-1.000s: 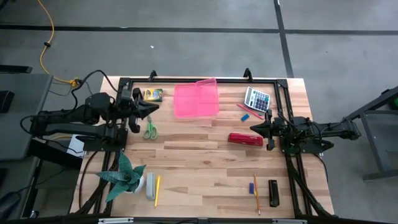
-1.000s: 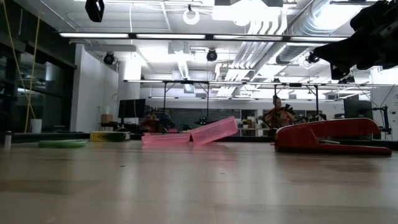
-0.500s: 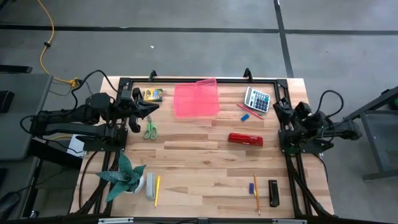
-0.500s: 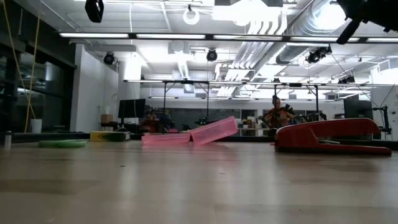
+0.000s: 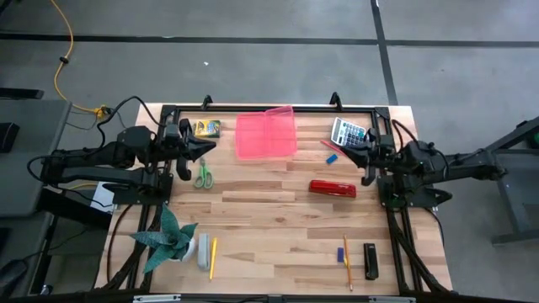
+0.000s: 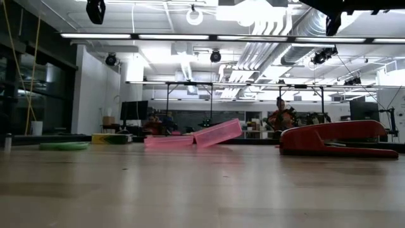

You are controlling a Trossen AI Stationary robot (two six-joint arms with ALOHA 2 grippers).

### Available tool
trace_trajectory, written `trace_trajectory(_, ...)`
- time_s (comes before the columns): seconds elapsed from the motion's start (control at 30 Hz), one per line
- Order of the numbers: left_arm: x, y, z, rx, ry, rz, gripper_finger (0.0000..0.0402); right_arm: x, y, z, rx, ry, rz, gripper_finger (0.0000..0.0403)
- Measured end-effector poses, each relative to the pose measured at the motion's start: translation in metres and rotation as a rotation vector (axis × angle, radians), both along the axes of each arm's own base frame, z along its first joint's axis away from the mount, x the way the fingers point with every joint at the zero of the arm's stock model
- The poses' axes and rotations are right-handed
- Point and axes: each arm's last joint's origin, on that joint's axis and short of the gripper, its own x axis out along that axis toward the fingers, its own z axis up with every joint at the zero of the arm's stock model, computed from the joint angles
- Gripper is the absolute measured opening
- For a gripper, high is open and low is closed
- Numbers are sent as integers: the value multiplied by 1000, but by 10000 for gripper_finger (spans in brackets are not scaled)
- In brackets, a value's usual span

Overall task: Pack school essentials
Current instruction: Put the green scissors into the pink supply box

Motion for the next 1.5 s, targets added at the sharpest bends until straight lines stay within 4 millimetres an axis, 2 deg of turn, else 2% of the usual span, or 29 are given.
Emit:
trace_trajectory(0.13,1,2,-8,-113,48,54,17,4,0,7,-5,4,-1,0)
trace_trajectory(0.2,1,3,-15,-178,136,88,36,4,0,8,-1,3,-1,0)
trace_trajectory(0.3,1,4,-29,-302,342,171,73,5,0,8,1,4,-1,0)
trace_trajectory(0.47,4,6,-69,-542,723,382,140,4,0,8,4,4,-8,0)
trace_trajectory(0.57,8,6,-89,-677,883,524,166,4,0,8,24,-1,-6,0)
trace_trajectory(0.67,18,5,-105,-752,1010,571,180,4,0,8,40,-3,-8,0)
trace_trajectory(0.77,28,5,-116,-848,1038,628,183,5,0,7,44,9,-8,0)
trace_trajectory(1.0,43,9,-140,-923,1123,771,183,5,0,7,44,11,-8,0)
trace_trajectory(1.2,55,11,-158,-946,1160,819,183,5,0,7,44,12,-8,0)
trace_trajectory(1.33,65,12,-170,-973,1166,792,182,5,0,6,44,14,-7,0)
trace_trajectory(1.5,70,13,-179,-987,1200,830,161,5,0,6,43,15,-7,0)
